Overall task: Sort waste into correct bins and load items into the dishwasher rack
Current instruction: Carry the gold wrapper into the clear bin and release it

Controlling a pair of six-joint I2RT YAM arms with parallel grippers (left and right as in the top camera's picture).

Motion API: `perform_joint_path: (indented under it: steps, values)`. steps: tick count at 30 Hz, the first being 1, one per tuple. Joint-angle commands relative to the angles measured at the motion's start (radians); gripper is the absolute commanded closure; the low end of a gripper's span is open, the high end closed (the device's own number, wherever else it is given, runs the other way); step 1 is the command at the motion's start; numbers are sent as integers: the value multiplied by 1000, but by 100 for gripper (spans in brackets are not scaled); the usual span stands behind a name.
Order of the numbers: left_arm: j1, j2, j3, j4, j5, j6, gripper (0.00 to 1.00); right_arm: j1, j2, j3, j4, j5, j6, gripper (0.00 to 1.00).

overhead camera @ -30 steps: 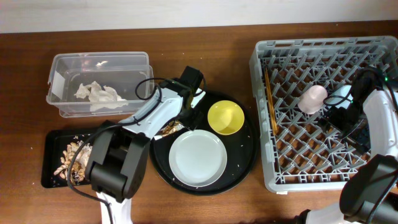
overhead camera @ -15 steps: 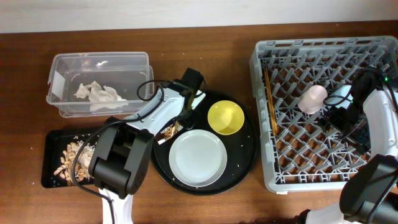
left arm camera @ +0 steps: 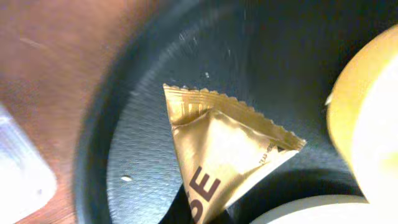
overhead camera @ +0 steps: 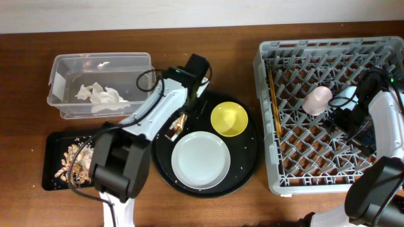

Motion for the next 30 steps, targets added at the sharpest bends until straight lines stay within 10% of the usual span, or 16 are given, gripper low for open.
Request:
perform_joint_path:
  steps: [1, 13, 15, 16, 30]
  values:
    - [55, -132, 63, 13, -24, -59, 99, -6, 5, 2, 0, 5, 5, 2]
    - [559, -158, 69, 231, -106, -635, 92, -6, 5, 2, 0, 5, 5, 2]
    - [574, -151, 69, 238, -95, -634, 14, -6, 5, 2, 0, 5, 5, 2]
    - [576, -150, 69, 234, -82, -634, 1, -6, 5, 2, 0, 5, 5, 2]
    - [673, -508, 69, 105, -92, -630, 1, -6, 5, 2, 0, 5, 5, 2]
